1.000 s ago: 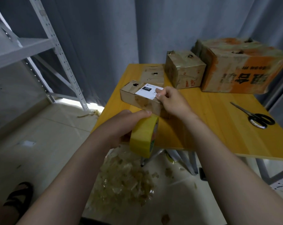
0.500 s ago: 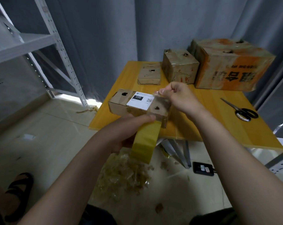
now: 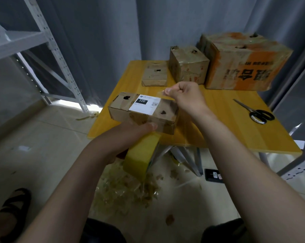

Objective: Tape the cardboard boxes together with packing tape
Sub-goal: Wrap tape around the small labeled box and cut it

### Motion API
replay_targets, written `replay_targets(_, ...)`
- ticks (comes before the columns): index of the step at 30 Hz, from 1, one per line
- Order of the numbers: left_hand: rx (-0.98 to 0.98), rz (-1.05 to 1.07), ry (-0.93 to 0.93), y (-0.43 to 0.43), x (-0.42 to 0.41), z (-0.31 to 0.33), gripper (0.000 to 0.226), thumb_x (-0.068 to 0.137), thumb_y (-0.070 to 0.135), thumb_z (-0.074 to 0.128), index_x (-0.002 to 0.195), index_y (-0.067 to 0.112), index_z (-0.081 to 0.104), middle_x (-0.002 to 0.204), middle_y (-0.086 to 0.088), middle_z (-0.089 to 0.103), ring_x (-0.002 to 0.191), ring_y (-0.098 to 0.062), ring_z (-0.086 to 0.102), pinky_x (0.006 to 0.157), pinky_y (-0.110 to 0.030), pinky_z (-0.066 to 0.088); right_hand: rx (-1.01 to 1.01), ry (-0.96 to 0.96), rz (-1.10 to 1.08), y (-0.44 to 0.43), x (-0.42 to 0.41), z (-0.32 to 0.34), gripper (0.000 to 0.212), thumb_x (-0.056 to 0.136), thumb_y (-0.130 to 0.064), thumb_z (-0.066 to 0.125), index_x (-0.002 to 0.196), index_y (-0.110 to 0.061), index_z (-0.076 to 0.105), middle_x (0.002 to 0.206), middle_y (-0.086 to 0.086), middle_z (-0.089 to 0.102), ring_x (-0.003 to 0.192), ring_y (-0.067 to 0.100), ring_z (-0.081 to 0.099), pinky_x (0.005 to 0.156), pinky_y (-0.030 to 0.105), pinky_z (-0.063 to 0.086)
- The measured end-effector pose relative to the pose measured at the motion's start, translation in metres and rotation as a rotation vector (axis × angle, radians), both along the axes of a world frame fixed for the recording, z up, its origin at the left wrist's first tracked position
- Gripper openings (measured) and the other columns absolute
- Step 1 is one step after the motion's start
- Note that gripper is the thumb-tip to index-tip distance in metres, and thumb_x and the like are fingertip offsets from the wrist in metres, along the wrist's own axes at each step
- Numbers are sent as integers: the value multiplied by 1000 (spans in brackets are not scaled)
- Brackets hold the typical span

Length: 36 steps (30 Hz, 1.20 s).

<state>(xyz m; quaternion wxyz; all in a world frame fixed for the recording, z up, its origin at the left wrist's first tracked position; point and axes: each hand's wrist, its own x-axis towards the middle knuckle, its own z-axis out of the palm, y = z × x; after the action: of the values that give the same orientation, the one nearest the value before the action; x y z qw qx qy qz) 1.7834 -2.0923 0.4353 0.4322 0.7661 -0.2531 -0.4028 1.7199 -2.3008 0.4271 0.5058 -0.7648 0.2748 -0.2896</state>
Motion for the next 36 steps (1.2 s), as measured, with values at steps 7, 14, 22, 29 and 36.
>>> replay_targets(7, 25, 39, -5, -6, 0, 2, 28, 88, 57, 72, 104, 34, 75, 103, 2, 77, 94, -24, 75, 81, -43, 59, -73, 88, -103, -10, 6, -11, 18, 95, -30, 74, 83, -17, 74, 90, -6, 75, 90, 6, 67, 83, 32, 57)
replay_targets(14, 13, 49, 10, -15, 0, -3, 23, 91, 51, 72, 99, 30, 74, 98, 2, 77, 83, -19, 76, 68, -32, 57, -58, 152, -149, -15, 8, -22, 28, 92, -35, 76, 66, -27, 68, 79, -11, 73, 85, 13, 69, 89, 46, 57)
replay_targets(22, 48, 43, -25, -21, 2, -7, 20, 92, 54, 70, 96, 34, 70, 101, 0, 74, 92, -23, 72, 76, -36, 57, -92, 181, -177, -14, 8, -32, 26, 92, -41, 75, 68, -31, 70, 81, -12, 74, 90, 15, 71, 95, 54, 54)
replay_targets(29, 18, 72, 4, -24, 1, -8, 16, 91, 47, 73, 100, 34, 74, 104, -1, 73, 94, -25, 71, 87, -45, 58, -340, 442, -211, -19, 3, -28, 69, 89, -64, 67, 147, -28, 53, 131, -7, 68, 127, 24, 59, 106, 51, 40)
replay_targets(36, -20, 75, 44, -23, 0, -11, 10, 92, 40, 75, 89, 32, 80, 90, 0, 76, 77, -19, 71, 75, -35, 55, -552, 341, 32, -9, -3, -10, 49, 99, -47, 63, 140, -19, 65, 159, -4, 48, 153, 23, 30, 122, 43, 28)
